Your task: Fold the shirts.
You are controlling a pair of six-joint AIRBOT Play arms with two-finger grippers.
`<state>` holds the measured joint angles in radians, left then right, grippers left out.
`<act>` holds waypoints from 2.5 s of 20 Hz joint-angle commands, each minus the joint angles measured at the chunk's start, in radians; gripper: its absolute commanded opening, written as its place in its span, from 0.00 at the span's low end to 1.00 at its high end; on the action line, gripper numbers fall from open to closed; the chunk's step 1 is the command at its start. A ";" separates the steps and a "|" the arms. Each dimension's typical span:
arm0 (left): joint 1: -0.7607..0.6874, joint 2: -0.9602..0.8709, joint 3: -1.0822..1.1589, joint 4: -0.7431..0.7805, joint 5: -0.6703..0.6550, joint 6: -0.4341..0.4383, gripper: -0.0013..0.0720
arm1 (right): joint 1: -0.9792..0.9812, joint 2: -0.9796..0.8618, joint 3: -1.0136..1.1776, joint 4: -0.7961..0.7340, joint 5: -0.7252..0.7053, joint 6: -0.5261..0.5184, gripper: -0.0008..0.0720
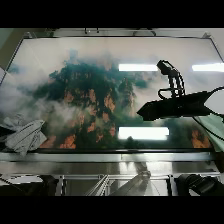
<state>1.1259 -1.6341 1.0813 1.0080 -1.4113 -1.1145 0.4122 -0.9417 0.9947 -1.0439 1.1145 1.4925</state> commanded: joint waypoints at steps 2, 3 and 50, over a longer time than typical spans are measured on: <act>-0.126 -0.087 0.001 -0.118 0.043 0.074 0.13 | 0.001 -0.001 0.000 0.000 0.000 0.000 0.03; -0.169 -0.092 0.001 -0.185 0.040 0.122 0.04 | 0.001 -0.001 0.000 0.000 0.000 0.000 0.03; -1.421 -0.122 -0.017 -0.560 0.071 0.137 0.01 | -0.003 -0.544 0.047 0.084 -0.135 -0.462 0.03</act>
<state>-0.2764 -1.7012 0.9760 0.4622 -1.2537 -0.9863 0.4095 -1.4841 1.0138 -0.9676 0.9791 1.0908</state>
